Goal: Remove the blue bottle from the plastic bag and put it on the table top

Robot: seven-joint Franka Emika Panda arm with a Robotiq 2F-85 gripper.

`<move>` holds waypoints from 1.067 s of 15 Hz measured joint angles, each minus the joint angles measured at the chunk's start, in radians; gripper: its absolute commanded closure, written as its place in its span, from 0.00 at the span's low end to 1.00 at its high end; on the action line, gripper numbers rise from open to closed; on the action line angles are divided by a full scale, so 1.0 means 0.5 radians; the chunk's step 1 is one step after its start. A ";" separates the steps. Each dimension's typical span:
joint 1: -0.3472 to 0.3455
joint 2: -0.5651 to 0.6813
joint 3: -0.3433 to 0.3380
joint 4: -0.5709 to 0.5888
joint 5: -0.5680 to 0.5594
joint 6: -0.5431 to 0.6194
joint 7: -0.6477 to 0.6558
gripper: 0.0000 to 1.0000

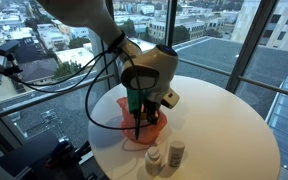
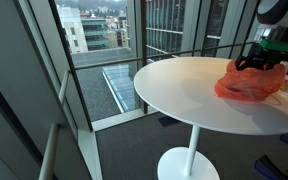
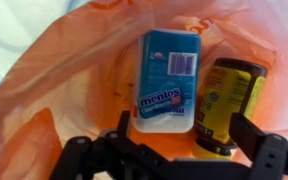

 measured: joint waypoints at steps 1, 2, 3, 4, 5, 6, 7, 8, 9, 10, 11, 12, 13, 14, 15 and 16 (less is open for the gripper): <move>-0.002 0.000 0.000 -0.008 0.000 0.000 -0.001 0.00; -0.003 0.000 -0.001 -0.016 0.000 0.000 -0.001 0.00; -0.004 0.000 -0.002 -0.021 0.000 0.000 -0.001 0.00; -0.006 0.000 -0.002 -0.026 0.000 0.000 -0.001 0.00; -0.008 0.000 -0.003 -0.029 0.000 0.000 -0.001 0.00; -0.009 0.000 -0.004 -0.033 0.000 0.000 -0.002 0.00; -0.009 0.000 -0.005 -0.037 0.000 0.000 -0.003 0.00; -0.009 0.000 -0.006 -0.041 0.000 0.000 -0.005 0.00; -0.009 0.000 -0.006 -0.045 0.000 0.001 -0.008 0.00; -0.009 0.000 -0.006 -0.048 0.000 0.002 -0.015 0.00; -0.009 0.000 -0.006 -0.052 0.000 0.002 -0.029 0.00; -0.009 0.001 -0.006 -0.056 0.000 0.002 -0.042 0.00; -0.009 0.001 -0.006 -0.059 0.000 0.003 -0.052 0.00; -0.009 0.002 -0.006 -0.062 0.000 0.005 -0.067 0.00; -0.010 0.002 -0.006 -0.065 0.000 0.008 -0.082 0.00; -0.010 0.002 -0.006 -0.068 0.004 0.013 -0.100 0.00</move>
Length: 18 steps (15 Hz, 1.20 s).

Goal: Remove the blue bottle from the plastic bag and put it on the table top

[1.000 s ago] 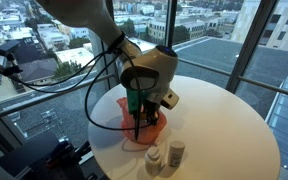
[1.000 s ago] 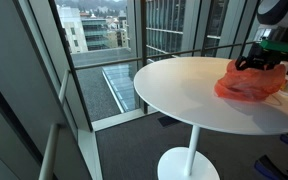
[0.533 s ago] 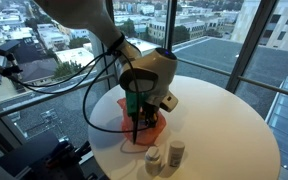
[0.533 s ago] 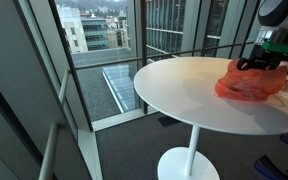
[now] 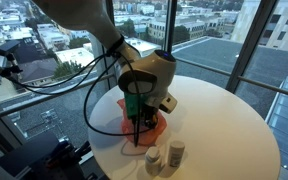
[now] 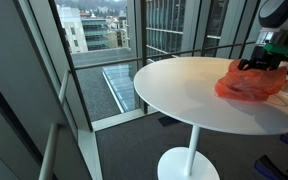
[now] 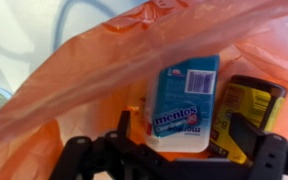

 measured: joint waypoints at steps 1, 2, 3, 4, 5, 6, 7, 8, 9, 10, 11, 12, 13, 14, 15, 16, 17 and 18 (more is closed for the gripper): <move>0.000 0.001 0.000 -0.002 0.009 0.005 -0.021 0.00; -0.001 0.003 0.000 -0.003 0.017 0.009 -0.037 0.00; -0.001 0.005 0.000 -0.005 0.028 0.014 -0.056 0.00; -0.001 0.007 0.000 -0.005 0.040 0.019 -0.077 0.00; -0.001 0.011 0.000 -0.006 0.049 0.022 -0.098 0.00; -0.001 0.015 0.000 -0.006 0.056 0.026 -0.112 0.00; -0.001 0.018 0.000 -0.006 0.063 0.028 -0.129 0.00; -0.001 0.022 0.000 -0.006 0.072 0.031 -0.145 0.00; -0.001 0.026 0.000 -0.007 0.080 0.033 -0.161 0.00; -0.002 0.029 0.000 -0.007 0.088 0.035 -0.177 0.00; -0.002 0.032 0.000 -0.007 0.093 0.037 -0.187 0.00; -0.003 0.035 0.000 -0.007 0.097 0.039 -0.194 0.00; -0.004 0.038 0.000 -0.007 0.102 0.041 -0.203 0.00; -0.006 0.040 0.000 -0.007 0.107 0.043 -0.213 0.00; -0.007 0.043 0.000 -0.007 0.114 0.045 -0.222 0.00; -0.009 0.046 0.000 -0.007 0.117 0.046 -0.230 0.00; -0.012 0.048 0.000 -0.007 0.119 0.047 -0.240 0.00; -0.015 0.051 0.000 -0.007 0.121 0.047 -0.250 0.00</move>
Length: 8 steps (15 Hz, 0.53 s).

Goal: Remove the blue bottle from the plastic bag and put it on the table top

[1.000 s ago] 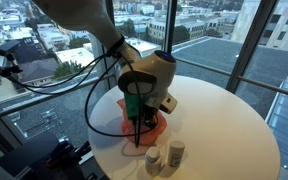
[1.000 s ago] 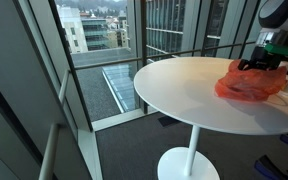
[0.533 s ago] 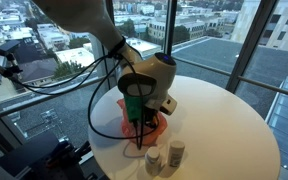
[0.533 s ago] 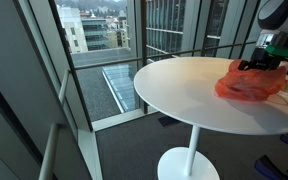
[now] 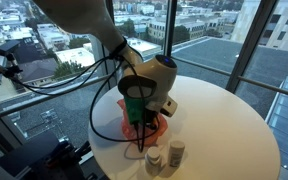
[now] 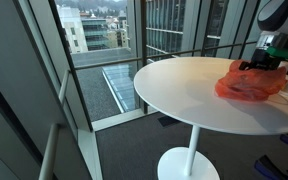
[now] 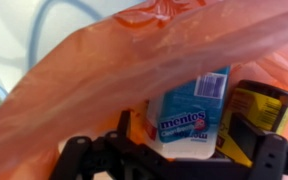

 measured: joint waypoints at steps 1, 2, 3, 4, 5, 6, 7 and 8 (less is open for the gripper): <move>-0.003 0.002 0.000 0.000 0.001 0.000 -0.007 0.00; -0.005 0.003 0.000 0.000 0.002 0.001 -0.011 0.00; -0.007 0.004 0.001 0.000 0.003 0.001 -0.013 0.00; -0.011 0.005 0.002 0.000 0.003 0.001 -0.015 0.00; -0.013 0.006 0.002 0.000 0.003 0.001 -0.017 0.00; -0.015 0.007 0.003 0.000 0.003 0.001 -0.018 0.00; -0.017 0.009 0.003 0.000 0.003 0.001 -0.021 0.00; -0.019 0.011 0.003 0.000 0.003 0.001 -0.025 0.00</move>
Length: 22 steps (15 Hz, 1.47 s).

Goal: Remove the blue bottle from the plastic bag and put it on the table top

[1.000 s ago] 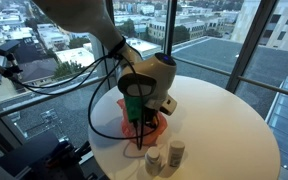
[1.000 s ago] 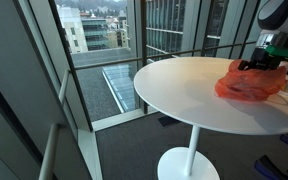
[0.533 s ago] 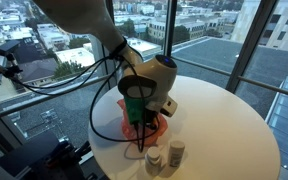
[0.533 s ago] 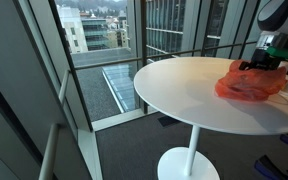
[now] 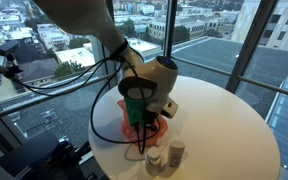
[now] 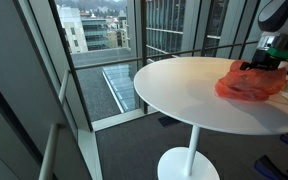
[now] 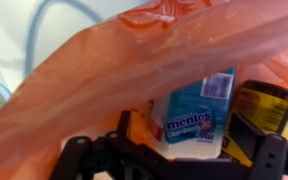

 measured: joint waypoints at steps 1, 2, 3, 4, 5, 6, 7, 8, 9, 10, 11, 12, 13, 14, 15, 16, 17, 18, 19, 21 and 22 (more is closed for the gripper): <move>-0.001 0.002 0.000 0.000 0.000 0.001 -0.004 0.00; -0.002 0.004 0.000 0.000 0.000 0.002 -0.008 0.00; -0.002 0.006 0.000 0.000 0.000 0.003 -0.012 0.00; -0.002 0.008 0.001 0.000 0.000 0.005 -0.015 0.00; -0.002 0.010 0.002 0.000 0.000 0.007 -0.018 0.00; -0.002 0.013 0.004 0.000 0.000 0.010 -0.020 0.00; -0.002 0.016 0.006 0.000 0.000 0.014 -0.022 0.00; -0.002 0.019 0.008 0.000 0.000 0.019 -0.024 0.00; -0.002 0.022 0.010 0.000 0.000 0.026 -0.025 0.00; -0.002 0.025 0.012 0.000 0.000 0.033 -0.025 0.00; -0.002 0.030 0.014 0.000 0.000 0.041 -0.025 0.00; -0.002 0.035 0.016 0.000 0.000 0.048 -0.026 0.00; -0.002 0.039 0.017 0.000 0.000 0.052 -0.026 0.00; -0.002 0.044 0.018 0.000 0.000 0.055 -0.026 0.00; -0.002 0.046 0.019 0.000 0.000 0.057 -0.026 0.00; -0.002 0.049 0.020 0.000 0.000 0.058 -0.027 0.00; -0.002 0.050 0.021 0.000 0.000 0.059 -0.027 0.00; -0.002 0.052 0.022 0.000 0.000 0.059 -0.027 0.00; -0.002 0.054 0.023 0.000 0.000 0.060 -0.027 0.00; -0.002 0.056 0.023 0.000 0.000 0.060 -0.027 0.00; -0.002 0.057 0.023 0.000 0.000 0.061 -0.027 0.00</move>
